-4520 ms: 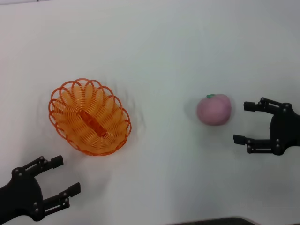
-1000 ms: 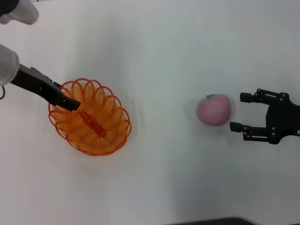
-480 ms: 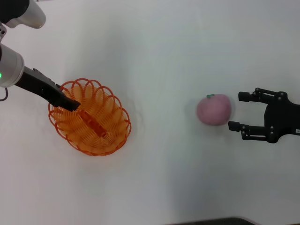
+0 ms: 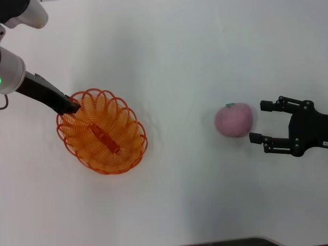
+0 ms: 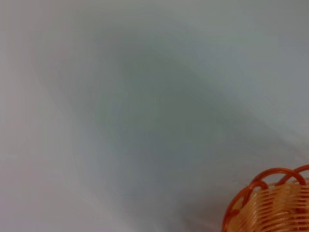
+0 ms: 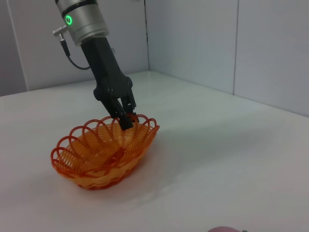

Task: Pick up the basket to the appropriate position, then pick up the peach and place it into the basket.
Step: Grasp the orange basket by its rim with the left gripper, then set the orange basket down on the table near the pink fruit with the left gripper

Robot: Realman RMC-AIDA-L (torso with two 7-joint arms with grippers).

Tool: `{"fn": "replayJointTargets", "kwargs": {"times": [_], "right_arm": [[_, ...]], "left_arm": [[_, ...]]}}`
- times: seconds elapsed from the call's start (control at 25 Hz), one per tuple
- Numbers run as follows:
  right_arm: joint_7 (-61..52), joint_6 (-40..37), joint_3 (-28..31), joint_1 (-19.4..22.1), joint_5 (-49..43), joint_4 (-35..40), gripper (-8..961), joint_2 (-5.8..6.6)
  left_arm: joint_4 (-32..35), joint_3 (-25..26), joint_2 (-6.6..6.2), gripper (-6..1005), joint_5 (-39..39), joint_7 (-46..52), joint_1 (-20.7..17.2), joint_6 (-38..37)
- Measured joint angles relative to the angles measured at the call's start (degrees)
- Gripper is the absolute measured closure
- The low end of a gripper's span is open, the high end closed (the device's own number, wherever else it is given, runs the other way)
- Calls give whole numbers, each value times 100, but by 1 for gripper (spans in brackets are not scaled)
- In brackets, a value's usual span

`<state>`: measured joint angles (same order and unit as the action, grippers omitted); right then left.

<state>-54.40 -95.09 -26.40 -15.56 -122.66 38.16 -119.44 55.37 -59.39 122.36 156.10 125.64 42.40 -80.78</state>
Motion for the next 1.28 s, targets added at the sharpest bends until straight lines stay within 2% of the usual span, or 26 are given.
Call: {"fn": "replayJointTargets", "kwargs": {"times": [0.52,0.68,0.8,1.0,1.16,1.28], "right_arm": [[0,0,-14,0,-4,-2,98,0],[0,0,-15,0,-4,-2,97,0],[-10,-1,-4,0,-4,8,97,0],[-31,-9,1,-8,-4,29,97,0],[-33,-10,4,-9,-3,27,97,0],[-38,-10,4,-9,-3,25,97,0]], "left_arm": [[0,7,-43,893,0,235,51,-70],[-54,45,-146,928,-12,623,198,-416],[-126,372,-207,931,-66,1059,358,-784],[-247,1217,-286,956,-74,1496,600,-1333],[-386,1720,-357,956,-80,1682,686,-1530],[-444,1976,-363,955,-119,1903,658,-1586]]}}
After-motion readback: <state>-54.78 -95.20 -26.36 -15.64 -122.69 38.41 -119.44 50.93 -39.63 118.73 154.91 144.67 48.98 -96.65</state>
